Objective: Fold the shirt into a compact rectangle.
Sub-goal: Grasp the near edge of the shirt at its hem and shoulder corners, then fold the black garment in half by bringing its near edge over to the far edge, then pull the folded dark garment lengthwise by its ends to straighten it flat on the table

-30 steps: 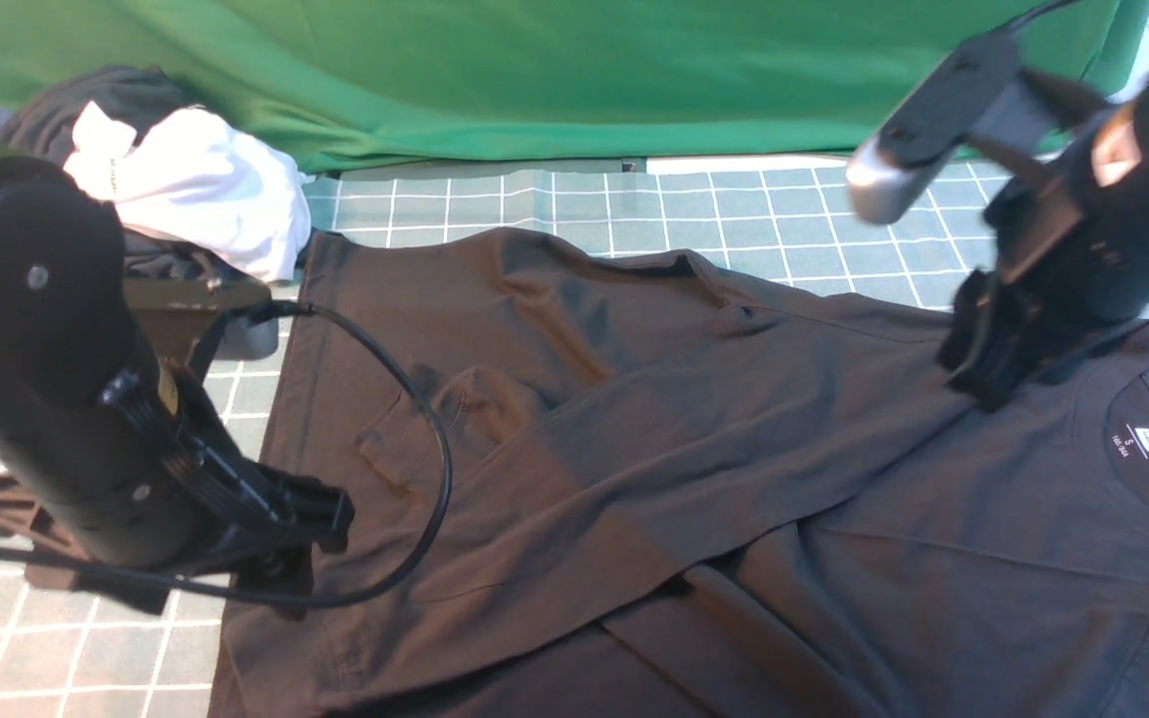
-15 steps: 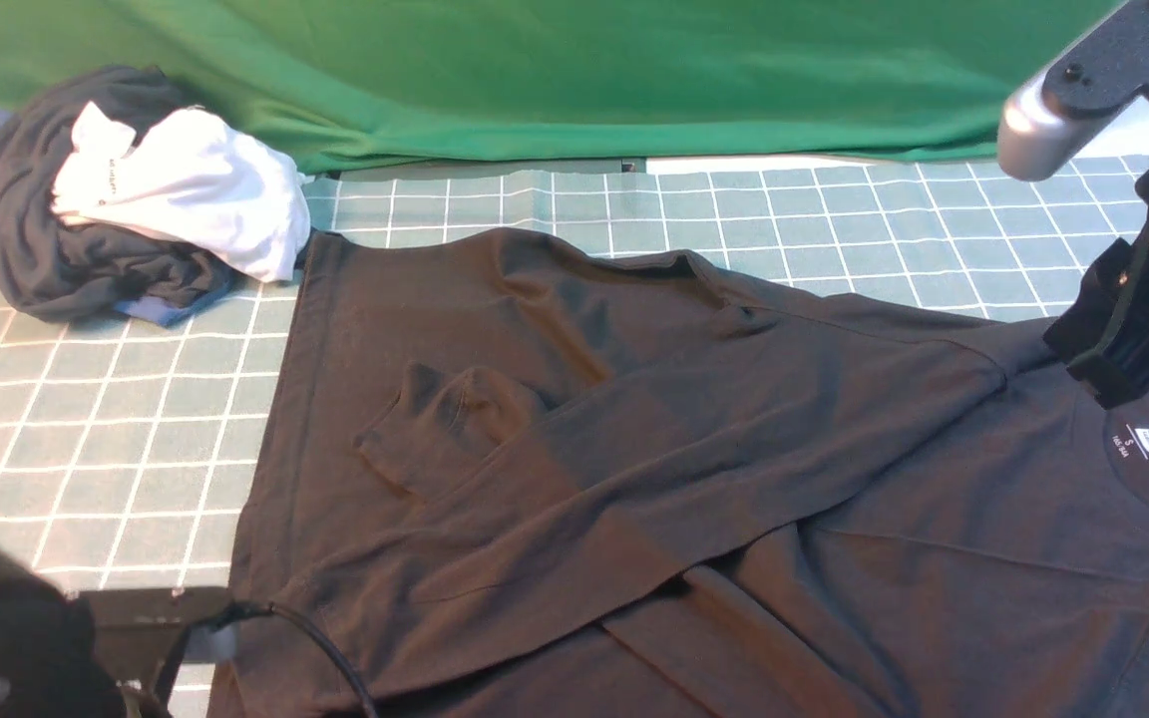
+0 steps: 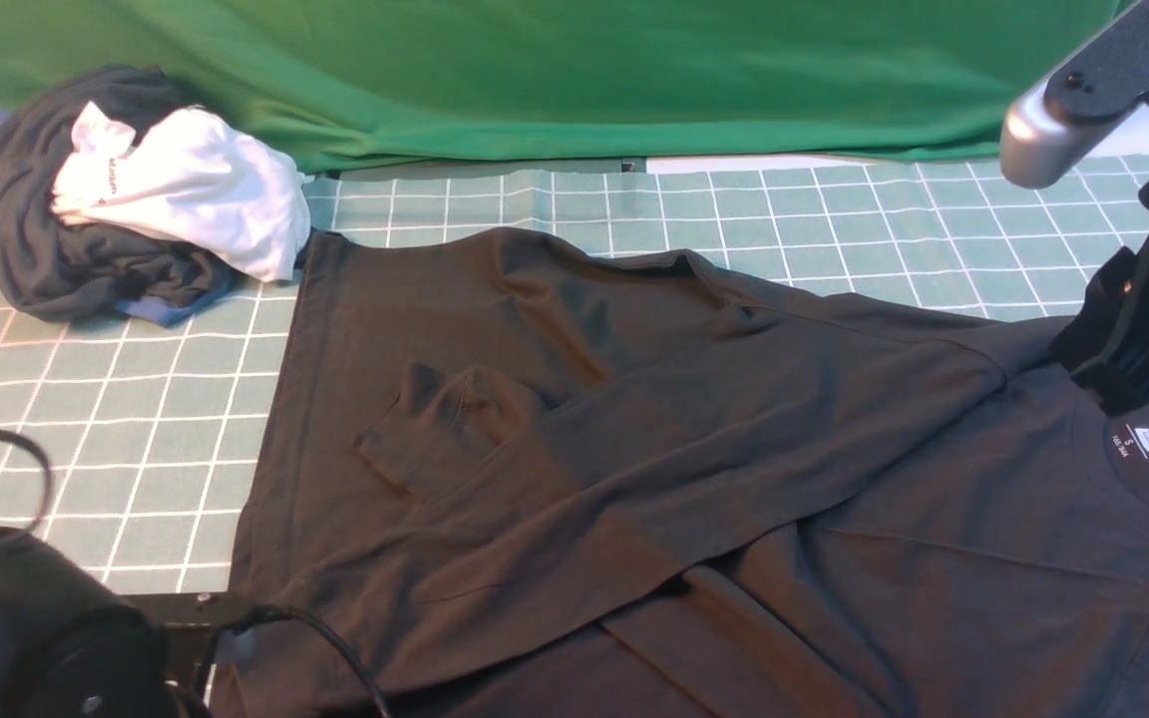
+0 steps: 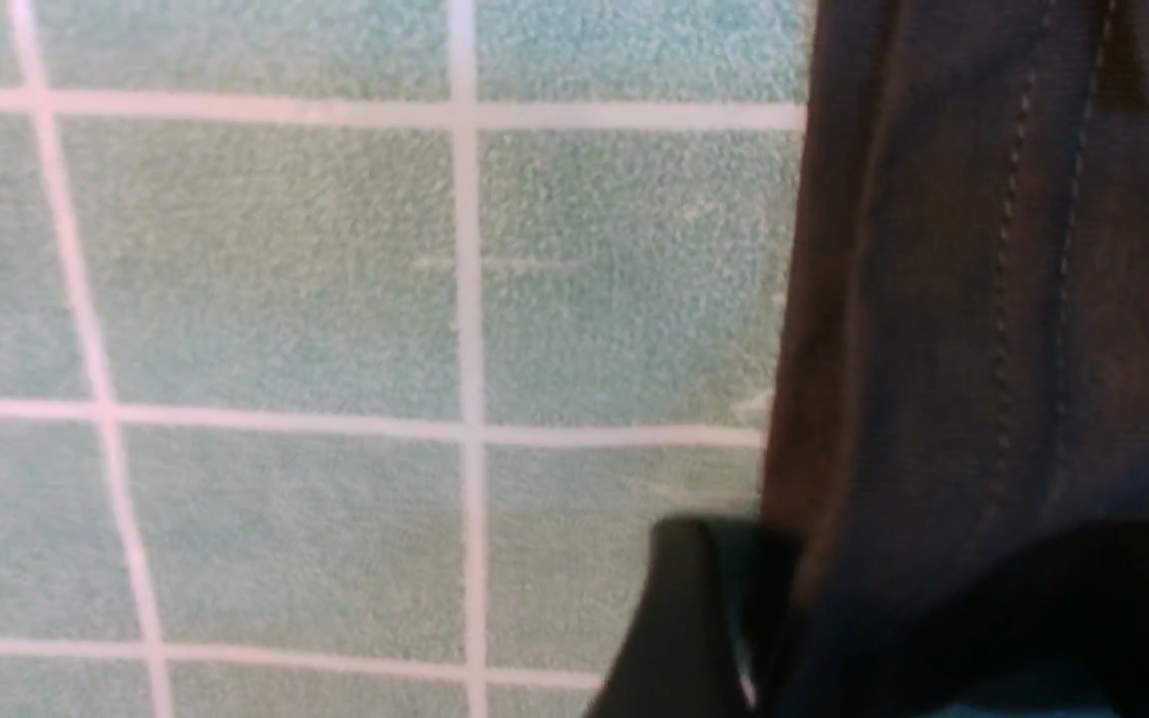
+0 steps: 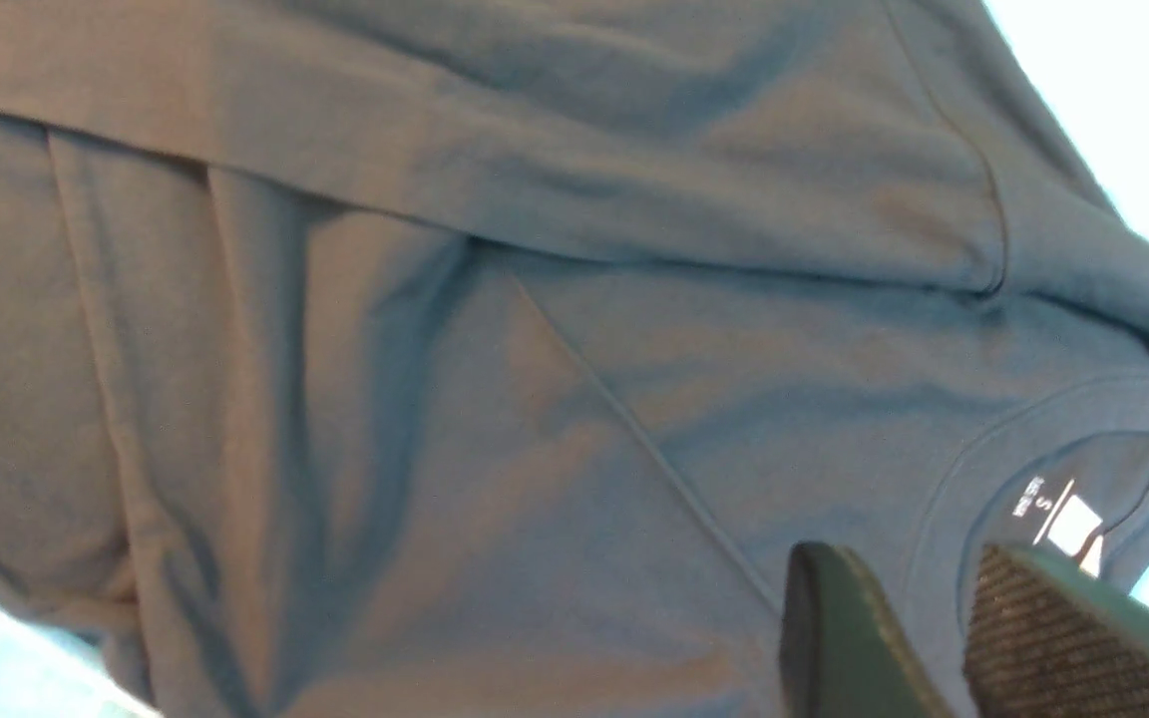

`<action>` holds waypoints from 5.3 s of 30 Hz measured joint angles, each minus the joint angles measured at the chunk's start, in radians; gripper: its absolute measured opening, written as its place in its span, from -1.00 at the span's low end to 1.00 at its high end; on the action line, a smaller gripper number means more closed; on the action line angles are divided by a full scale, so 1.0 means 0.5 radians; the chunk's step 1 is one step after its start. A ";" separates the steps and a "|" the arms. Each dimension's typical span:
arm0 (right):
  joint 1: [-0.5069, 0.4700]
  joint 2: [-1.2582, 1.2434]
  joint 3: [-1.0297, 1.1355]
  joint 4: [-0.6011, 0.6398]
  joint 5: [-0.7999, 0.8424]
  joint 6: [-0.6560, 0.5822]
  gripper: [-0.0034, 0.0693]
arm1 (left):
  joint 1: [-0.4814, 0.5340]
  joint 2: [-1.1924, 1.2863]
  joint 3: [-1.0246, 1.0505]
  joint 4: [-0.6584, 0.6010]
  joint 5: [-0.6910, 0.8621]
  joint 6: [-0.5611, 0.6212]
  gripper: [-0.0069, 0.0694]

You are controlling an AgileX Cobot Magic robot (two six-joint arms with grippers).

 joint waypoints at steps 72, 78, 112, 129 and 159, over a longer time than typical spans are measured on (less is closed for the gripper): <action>1.039 -0.297 1.238 -0.110 -0.673 0.349 -0.79 | 0.000 -0.777 -0.597 0.228 0.670 -0.078 -0.72; 0.785 -0.246 0.975 -0.202 -0.592 0.198 -0.79 | 0.000 -0.583 -0.767 0.351 0.537 -0.146 -0.72; -0.034 1.669 -1.062 -0.204 -0.643 -0.302 -0.79 | 0.975 1.458 -2.660 -0.013 0.423 0.508 -0.72; -0.047 1.932 -1.299 -0.195 -0.811 -0.139 0.07 | 0.981 1.624 -2.789 0.073 0.247 0.447 -0.30; -0.945 1.045 -0.636 0.031 0.114 -0.029 -0.51 | 0.434 0.816 -1.633 -0.049 0.167 0.903 -0.79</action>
